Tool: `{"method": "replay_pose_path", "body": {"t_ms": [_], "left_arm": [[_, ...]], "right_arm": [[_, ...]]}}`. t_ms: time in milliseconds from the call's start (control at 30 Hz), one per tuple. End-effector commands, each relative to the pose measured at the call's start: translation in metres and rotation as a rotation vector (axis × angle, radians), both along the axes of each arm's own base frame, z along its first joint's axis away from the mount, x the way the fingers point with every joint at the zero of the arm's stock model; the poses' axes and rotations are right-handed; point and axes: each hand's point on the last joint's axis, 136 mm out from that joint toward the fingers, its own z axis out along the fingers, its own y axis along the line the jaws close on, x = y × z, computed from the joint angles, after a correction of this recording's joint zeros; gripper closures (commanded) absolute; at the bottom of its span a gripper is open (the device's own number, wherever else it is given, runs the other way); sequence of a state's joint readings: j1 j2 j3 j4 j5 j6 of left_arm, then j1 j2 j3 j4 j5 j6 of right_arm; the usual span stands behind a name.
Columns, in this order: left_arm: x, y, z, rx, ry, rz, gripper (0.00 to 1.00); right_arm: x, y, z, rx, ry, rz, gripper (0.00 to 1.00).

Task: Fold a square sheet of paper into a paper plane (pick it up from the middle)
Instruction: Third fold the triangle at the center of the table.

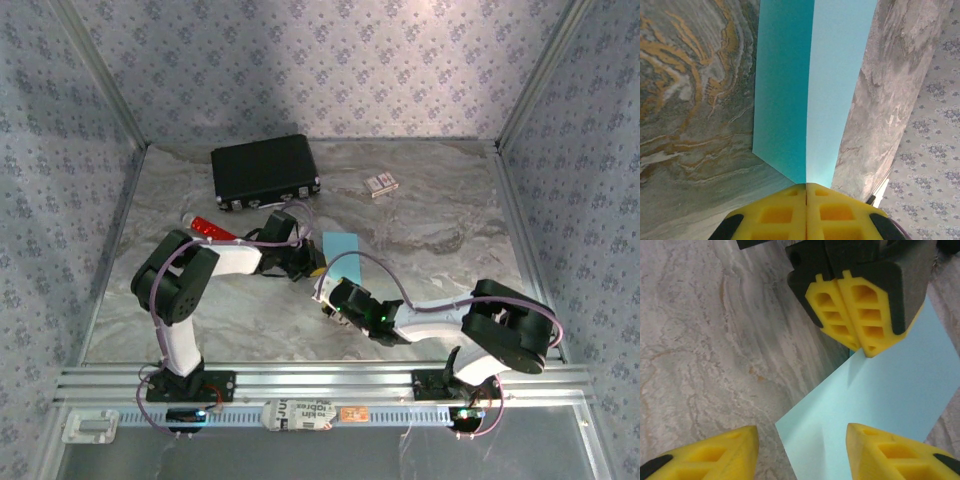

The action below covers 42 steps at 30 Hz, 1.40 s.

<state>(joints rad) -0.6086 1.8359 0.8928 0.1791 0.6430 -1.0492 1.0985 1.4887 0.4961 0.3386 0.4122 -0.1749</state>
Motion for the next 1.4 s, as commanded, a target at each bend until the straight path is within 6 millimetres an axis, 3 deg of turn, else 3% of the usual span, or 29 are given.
{"method": "replay_pose_path", "body": {"t_ms": [0,500,1367], "left_arm": [[0.0,0.0,0.011,-0.032,-0.016,-0.003,0.93],[0.0,0.001,0.011,-0.029,-0.016,-0.003,0.93],[0.001,0.001,0.011,-0.026,-0.015,0.001,0.93]], "right_arm": [[0.006,0.002,0.008,0.015,-0.039,-0.03,0.55],[0.004,-0.004,0.006,0.057,-0.024,-0.069,0.67],[0.007,-0.004,0.01,0.106,-0.036,-0.101,0.76]]}}
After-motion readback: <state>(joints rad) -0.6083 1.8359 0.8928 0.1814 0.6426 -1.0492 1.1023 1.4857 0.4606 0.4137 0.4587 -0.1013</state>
